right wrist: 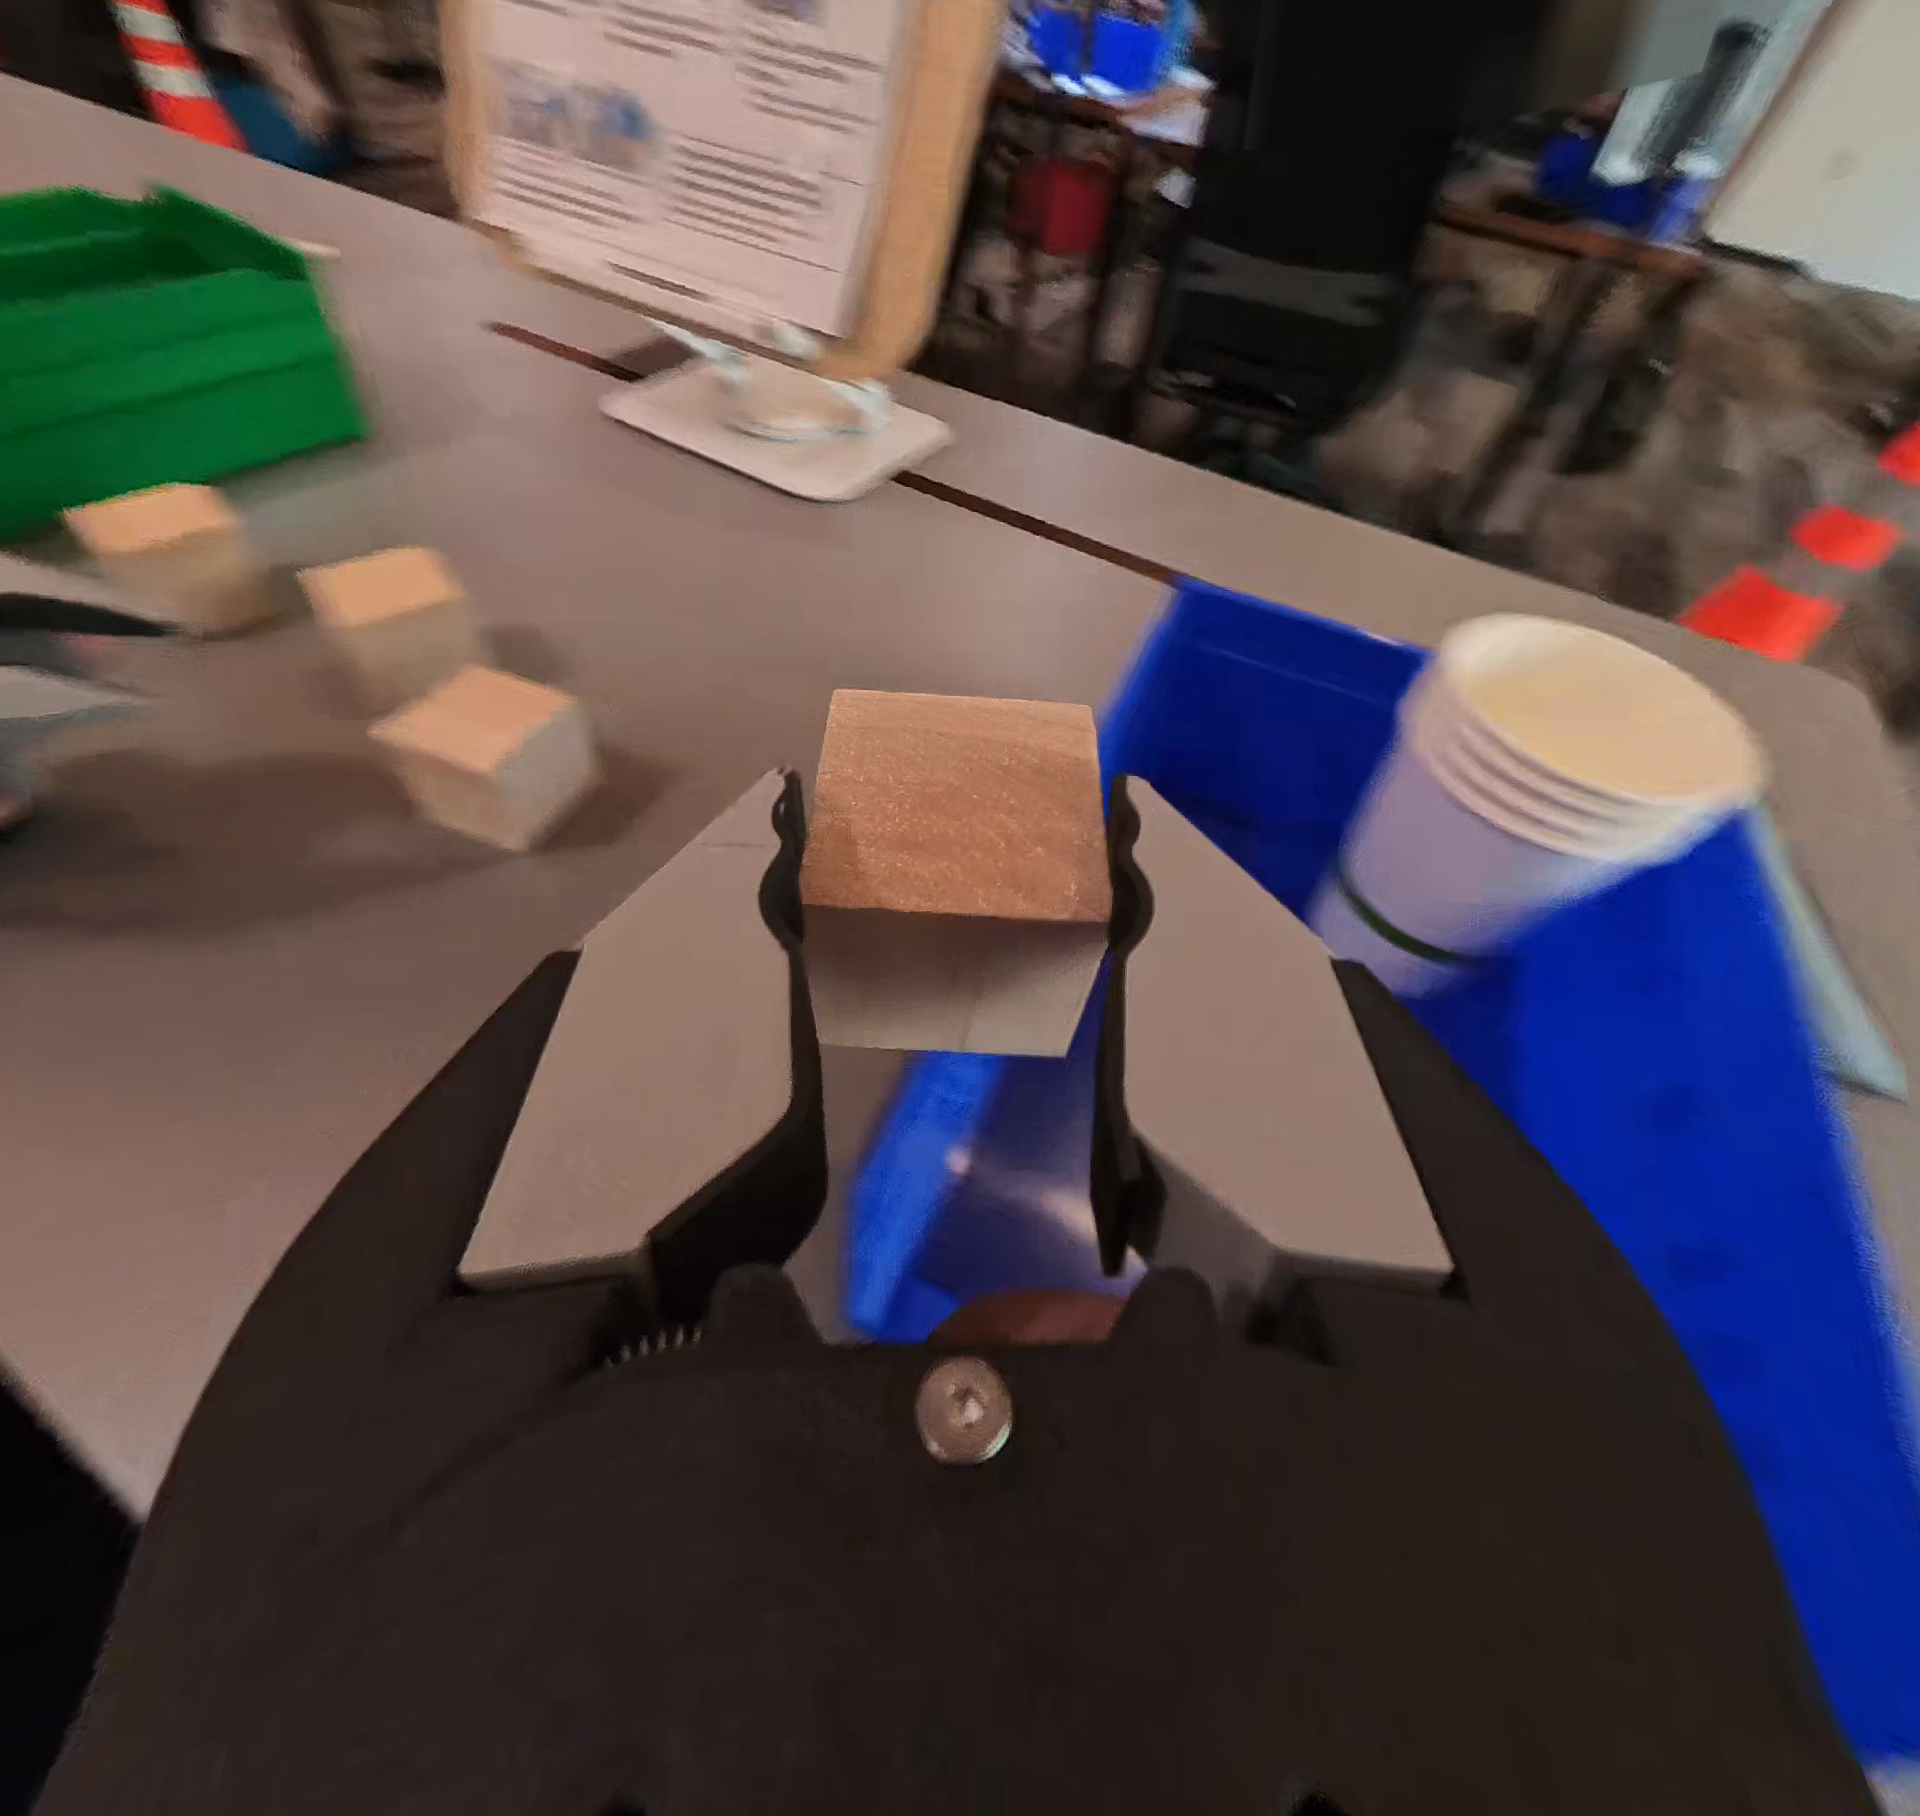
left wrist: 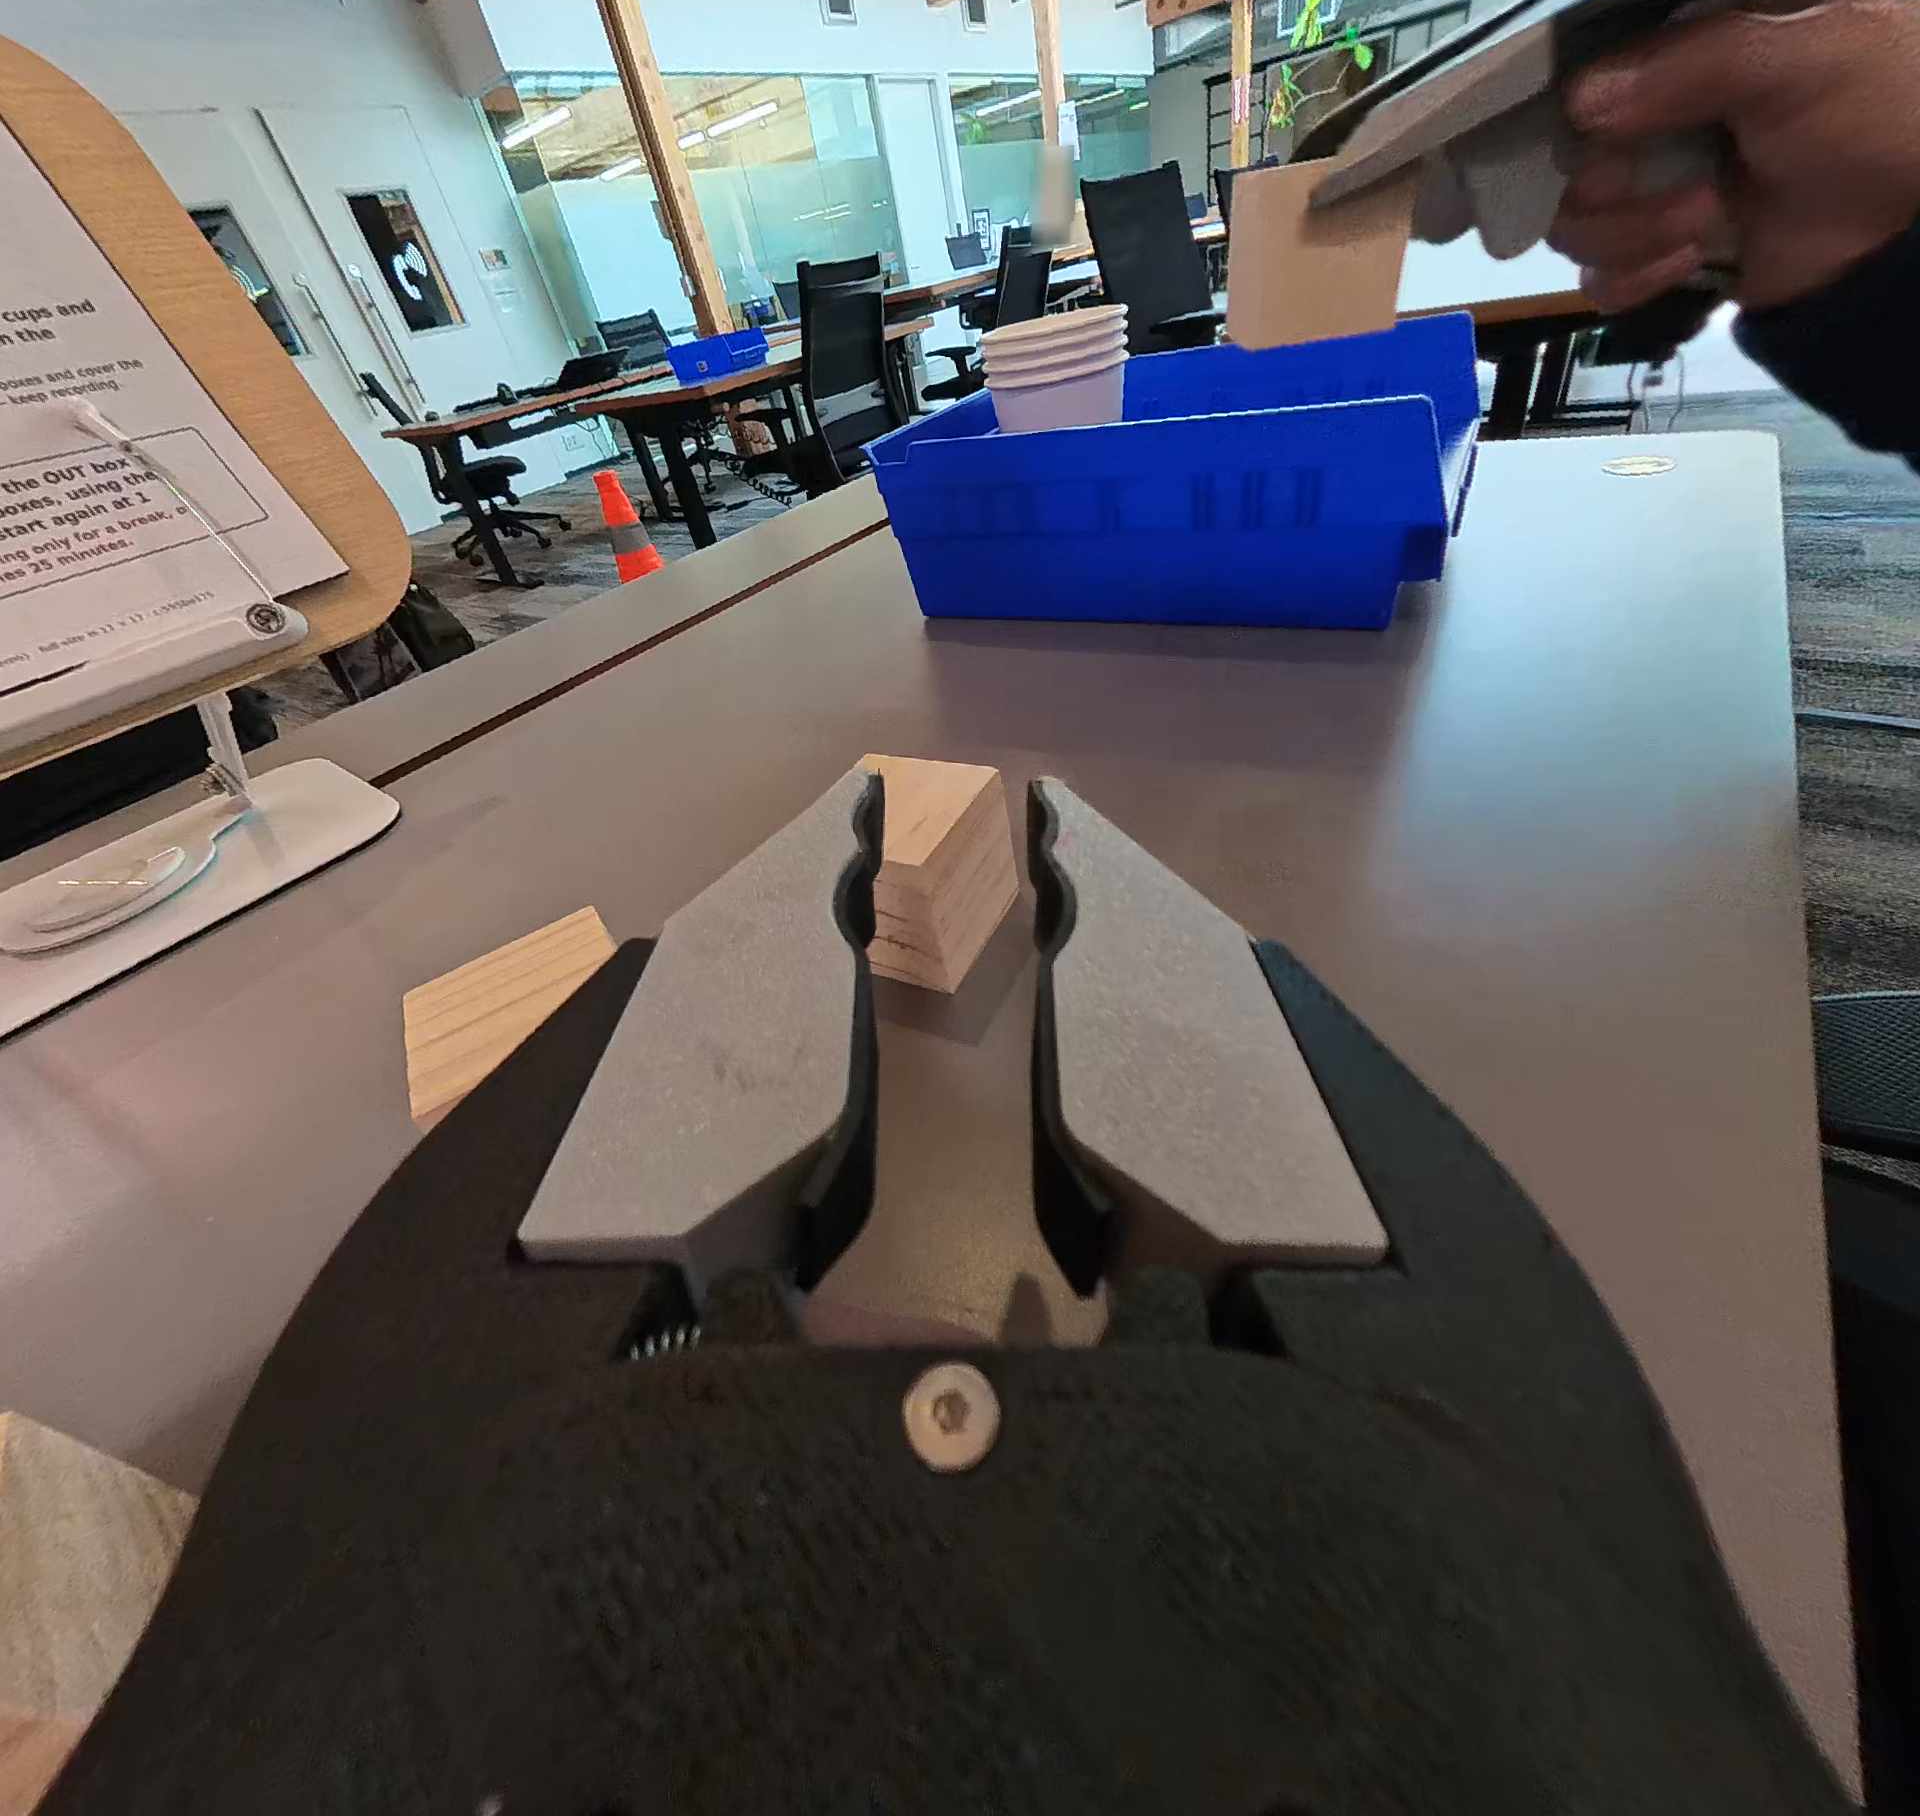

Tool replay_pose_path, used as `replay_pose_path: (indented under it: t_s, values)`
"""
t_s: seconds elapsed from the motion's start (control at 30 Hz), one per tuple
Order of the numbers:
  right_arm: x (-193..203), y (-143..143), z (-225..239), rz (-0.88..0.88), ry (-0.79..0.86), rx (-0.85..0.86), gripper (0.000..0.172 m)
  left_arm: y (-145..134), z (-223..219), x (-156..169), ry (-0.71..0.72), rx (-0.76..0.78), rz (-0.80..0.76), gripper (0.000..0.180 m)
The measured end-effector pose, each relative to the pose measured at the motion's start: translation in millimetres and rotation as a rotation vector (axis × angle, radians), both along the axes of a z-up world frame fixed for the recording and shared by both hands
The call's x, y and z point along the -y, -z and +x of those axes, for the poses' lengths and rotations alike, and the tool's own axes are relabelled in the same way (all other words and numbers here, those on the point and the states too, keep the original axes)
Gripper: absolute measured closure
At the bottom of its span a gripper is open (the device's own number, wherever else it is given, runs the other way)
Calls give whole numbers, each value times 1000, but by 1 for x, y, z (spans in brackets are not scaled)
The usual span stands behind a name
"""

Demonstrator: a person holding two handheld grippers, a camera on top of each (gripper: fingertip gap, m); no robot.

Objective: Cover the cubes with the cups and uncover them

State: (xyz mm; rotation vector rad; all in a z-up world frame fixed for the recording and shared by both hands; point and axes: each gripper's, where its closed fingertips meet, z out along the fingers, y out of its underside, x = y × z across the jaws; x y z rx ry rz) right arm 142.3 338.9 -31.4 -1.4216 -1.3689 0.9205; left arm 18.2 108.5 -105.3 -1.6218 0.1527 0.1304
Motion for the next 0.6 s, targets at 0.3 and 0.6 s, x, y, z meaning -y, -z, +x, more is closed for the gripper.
replay_pose_path:
  t_s: [0.3,0.6]
  values:
    - [-170,91,-2,-142,334,371,115,-1,0,1,-9,-10,11,155]
    - [-174,141,3,-157,339,593,114,1,1,-1,2,-3,-8,155]
